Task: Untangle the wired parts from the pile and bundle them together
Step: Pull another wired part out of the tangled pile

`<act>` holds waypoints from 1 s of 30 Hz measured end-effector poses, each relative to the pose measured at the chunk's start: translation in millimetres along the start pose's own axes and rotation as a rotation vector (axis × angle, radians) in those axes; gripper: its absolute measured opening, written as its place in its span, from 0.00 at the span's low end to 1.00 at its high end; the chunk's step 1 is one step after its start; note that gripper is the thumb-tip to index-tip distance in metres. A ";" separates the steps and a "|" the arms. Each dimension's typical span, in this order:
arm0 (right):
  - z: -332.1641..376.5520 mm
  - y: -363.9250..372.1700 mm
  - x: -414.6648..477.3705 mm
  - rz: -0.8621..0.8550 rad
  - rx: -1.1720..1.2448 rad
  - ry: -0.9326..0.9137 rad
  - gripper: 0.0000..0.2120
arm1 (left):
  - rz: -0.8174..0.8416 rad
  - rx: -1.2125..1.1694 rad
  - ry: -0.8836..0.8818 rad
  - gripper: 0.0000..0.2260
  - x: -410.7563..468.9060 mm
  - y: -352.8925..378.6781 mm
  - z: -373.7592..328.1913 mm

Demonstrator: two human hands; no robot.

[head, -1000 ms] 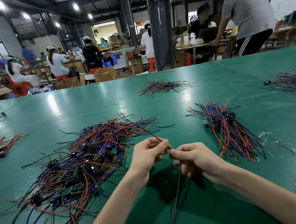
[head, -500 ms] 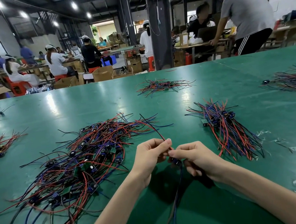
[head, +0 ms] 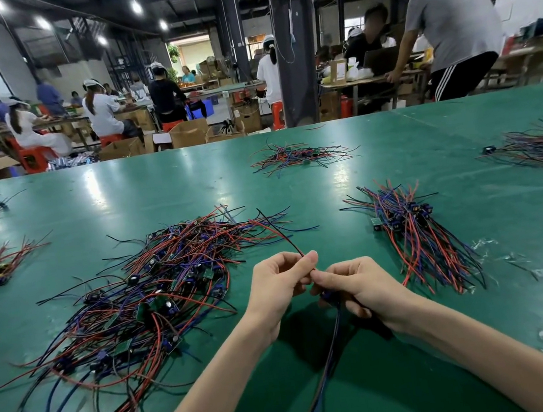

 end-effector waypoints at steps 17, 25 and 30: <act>-1.0 -5.2 1.2 -0.072 -0.067 -0.003 0.13 | -0.203 0.463 0.287 0.10 -5.0 -7.9 -24.1; 1.0 -2.9 0.4 -0.085 -0.028 0.011 0.12 | -0.367 0.632 0.466 0.10 -15.6 -11.0 -42.2; 8.3 4.6 -2.9 -0.028 -0.051 0.005 0.10 | -0.474 0.563 0.391 0.10 -3.9 -42.2 -45.5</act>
Point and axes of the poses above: each hand's wrist, its own x-axis towards the middle knuckle, its own y-axis out of the palm, z = x × y, the point moved 10 cm from there along x, towards the middle knuckle, and after that the axes turned 11 degrees about -y, right-handed, at the moved point
